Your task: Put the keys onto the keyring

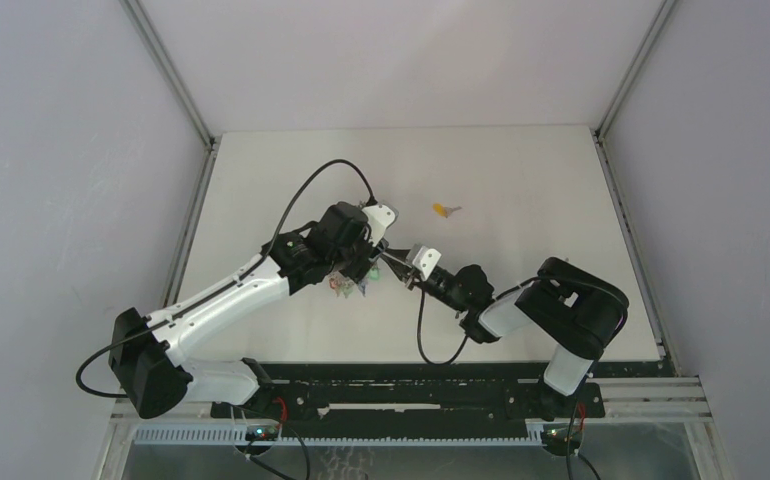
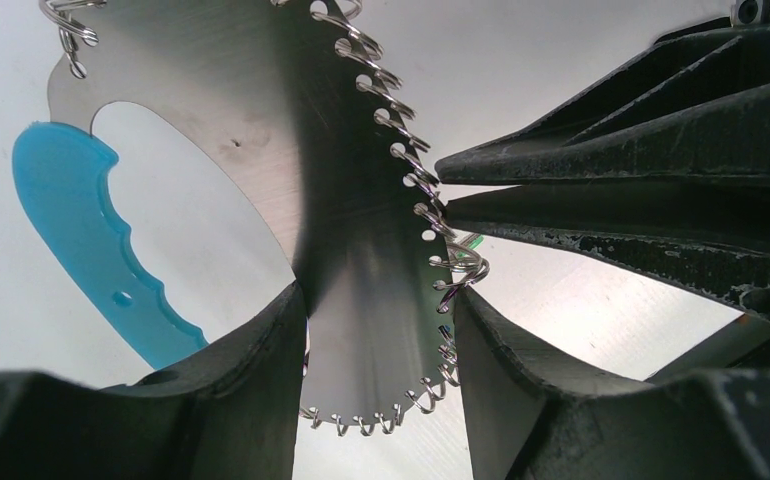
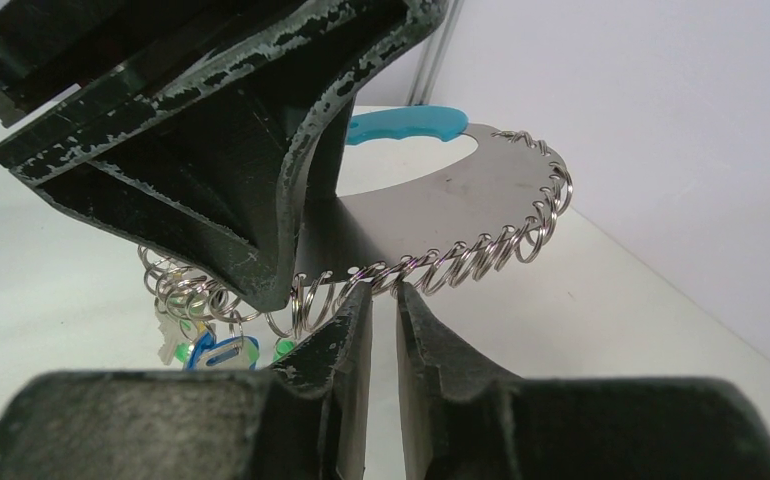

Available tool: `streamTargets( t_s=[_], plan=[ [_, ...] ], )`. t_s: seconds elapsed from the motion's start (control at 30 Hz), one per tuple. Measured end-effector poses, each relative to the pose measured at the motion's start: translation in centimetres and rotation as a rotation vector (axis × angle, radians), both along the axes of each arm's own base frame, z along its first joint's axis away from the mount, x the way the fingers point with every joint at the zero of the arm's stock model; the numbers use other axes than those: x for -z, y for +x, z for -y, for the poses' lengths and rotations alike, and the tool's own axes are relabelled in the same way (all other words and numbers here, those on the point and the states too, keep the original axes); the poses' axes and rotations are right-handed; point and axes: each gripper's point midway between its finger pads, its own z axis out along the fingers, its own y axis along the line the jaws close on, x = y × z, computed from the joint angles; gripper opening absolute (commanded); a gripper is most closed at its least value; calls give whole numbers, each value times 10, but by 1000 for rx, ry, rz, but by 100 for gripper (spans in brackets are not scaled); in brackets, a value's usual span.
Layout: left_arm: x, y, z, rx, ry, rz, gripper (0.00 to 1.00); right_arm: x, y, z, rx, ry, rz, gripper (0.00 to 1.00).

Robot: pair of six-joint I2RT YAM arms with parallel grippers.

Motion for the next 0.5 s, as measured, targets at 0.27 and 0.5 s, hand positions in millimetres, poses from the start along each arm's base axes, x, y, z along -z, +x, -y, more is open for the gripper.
streamTargets(
  t_s=[0.27,0.5],
  plan=[
    [-1,1,0,-3,-1,6,9,0,4,3,47,-4,8,13],
    [-1,2,-1,-7,2,9,9,0,5,3,50,-12,21,15]
  ],
)
